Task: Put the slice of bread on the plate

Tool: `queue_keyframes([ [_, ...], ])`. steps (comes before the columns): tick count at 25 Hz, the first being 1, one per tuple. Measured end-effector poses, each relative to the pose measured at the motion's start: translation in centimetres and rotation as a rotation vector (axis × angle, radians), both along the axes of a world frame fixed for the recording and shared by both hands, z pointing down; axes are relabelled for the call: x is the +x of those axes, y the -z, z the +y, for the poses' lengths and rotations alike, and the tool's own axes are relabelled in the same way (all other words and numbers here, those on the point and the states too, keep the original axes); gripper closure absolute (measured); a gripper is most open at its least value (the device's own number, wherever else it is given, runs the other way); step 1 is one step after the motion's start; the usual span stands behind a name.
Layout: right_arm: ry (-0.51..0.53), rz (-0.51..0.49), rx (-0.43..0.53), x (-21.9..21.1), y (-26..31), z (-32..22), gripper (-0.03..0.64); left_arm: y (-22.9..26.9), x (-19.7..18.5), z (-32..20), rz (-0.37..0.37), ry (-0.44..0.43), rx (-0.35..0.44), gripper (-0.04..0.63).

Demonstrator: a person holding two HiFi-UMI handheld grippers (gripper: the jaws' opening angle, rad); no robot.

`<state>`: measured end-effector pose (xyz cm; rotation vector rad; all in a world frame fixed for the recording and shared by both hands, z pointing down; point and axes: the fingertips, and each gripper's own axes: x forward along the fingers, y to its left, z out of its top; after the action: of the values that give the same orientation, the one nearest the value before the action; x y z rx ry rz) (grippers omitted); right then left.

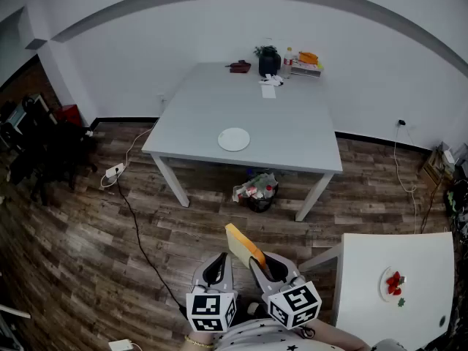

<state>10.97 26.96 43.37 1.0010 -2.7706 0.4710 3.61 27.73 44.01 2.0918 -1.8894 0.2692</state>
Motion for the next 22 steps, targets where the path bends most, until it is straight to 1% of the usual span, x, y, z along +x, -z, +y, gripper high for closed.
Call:
queue_keyframes([
  [5, -0.001, 0.005, 0.001, -1.7, -0.4, -3.7, 0.531, -0.5, -1.8, -3.9, 0.002, -0.001, 0.006, 0.586],
  [10, -0.017, 0.025, 0.008, -4.6, -1.0, -9.5, 0.531, -0.9, -4.2, -10.7, 0.004, -0.063, 0.018, 0.586],
  [15, -0.069, 0.024, 0.017, -8.7, -0.2, -16.3, 0.529, 0.4, -8.6, -17.9, -0.004, -0.106, 0.040, 0.586],
  [22, -0.108, 0.031, -0.011, -15.4, -0.6, -23.8, 0.531, 0.2, -15.4, -25.5, 0.007, -0.142, 0.021, 0.586],
])
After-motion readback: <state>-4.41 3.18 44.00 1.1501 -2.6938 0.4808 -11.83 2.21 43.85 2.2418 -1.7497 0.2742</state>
